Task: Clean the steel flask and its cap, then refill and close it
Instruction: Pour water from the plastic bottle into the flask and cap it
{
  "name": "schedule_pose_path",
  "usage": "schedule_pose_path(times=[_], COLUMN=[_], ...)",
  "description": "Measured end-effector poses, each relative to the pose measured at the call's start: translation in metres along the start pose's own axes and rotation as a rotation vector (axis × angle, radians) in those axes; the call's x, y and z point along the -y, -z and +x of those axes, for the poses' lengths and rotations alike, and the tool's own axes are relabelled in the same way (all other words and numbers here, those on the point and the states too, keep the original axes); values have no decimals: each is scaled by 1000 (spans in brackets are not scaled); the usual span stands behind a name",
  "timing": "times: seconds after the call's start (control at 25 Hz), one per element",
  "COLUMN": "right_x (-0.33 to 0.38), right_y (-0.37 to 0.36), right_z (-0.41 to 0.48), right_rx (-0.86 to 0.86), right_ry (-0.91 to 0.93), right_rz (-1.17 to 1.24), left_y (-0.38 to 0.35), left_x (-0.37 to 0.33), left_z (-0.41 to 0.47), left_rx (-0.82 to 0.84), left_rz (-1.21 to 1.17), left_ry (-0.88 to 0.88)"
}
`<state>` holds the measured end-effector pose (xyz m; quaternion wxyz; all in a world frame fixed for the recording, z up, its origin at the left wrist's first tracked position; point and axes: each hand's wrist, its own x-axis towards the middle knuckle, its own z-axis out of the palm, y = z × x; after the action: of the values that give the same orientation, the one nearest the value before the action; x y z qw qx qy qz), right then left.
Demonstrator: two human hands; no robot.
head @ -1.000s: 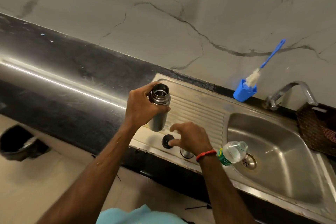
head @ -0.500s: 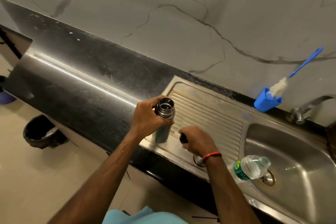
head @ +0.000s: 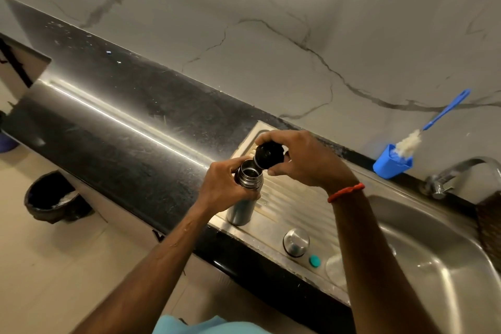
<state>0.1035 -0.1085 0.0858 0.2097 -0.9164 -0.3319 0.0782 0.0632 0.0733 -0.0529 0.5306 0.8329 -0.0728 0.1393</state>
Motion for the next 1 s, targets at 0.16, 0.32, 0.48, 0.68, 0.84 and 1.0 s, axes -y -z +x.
schedule_pose_path(times=[0.16,0.32,0.48,0.68,0.84,1.0], right_x=[4,13,18,20,21,23], right_y=[-15,-15,-22,-42,-44,-51], right_z=[15,23,33,35,34,35], right_rx=[75,96,163,177,106,24], right_ry=[72,89,70,85,61,-14], right_rz=[-125,-165,-221,-280,-317,-364], left_y=[0,2,3,-3,-3,-4], left_x=[6,14,15,16,17,17], left_z=[1,2,-1,-8,-9,-11], left_rx=[1,31,34,-30,-19,-26], left_rz=[2,-30,-80,-98,-107,-94], left_ry=[26,66,108,146,154,153])
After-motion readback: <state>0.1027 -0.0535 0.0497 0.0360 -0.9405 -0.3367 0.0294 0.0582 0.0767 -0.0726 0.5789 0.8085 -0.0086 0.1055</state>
